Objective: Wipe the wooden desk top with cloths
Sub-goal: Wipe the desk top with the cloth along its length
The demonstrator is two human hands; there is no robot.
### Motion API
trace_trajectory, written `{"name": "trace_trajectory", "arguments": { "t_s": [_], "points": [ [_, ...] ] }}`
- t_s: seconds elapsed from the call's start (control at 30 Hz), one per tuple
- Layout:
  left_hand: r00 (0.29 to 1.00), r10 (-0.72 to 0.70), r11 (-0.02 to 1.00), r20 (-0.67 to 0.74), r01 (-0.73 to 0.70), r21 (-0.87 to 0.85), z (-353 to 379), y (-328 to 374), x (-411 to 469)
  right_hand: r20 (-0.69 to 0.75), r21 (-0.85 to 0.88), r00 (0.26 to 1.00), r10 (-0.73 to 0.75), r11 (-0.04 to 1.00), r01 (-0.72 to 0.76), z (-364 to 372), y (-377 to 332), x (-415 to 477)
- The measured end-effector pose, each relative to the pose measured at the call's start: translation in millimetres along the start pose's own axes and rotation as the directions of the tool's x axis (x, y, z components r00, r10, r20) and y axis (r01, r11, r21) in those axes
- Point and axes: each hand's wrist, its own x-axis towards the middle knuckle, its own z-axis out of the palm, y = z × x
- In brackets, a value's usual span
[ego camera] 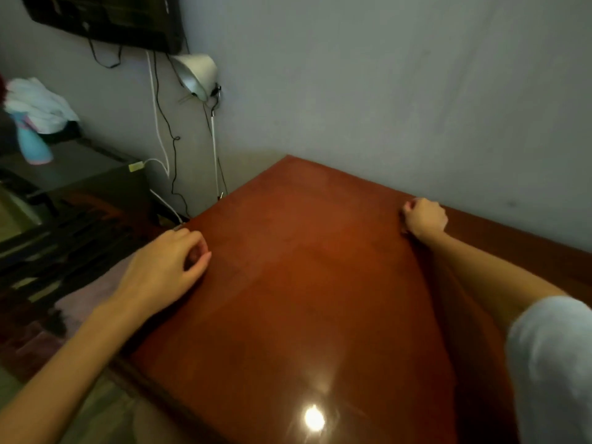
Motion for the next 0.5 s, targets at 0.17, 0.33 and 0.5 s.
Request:
{"name": "trace_trajectory", "arguments": {
  "t_s": [0.17,0.33,0.5],
  "points": [
    [0.997,0.041,0.998,0.062,-0.044,0.048,19.5,-0.5,47.3,0.042,-0.01,0.997,-0.061,0.998,0.062,13.5,-47.5,4.3],
    [0.997,-0.011,0.996,0.07,0.005,0.085,35.1,-8.9,92.1,0.229,0.175,0.657,-0.718,0.695,0.698,9.2,-163.7,-138.3],
    [0.999,-0.037,0.994,0.027,0.034,0.099,49.5,-14.8,118.5,0.227,0.481,0.18,-0.957,0.271,0.834,-12.2,-179.2,-214.7]
  ]
}}
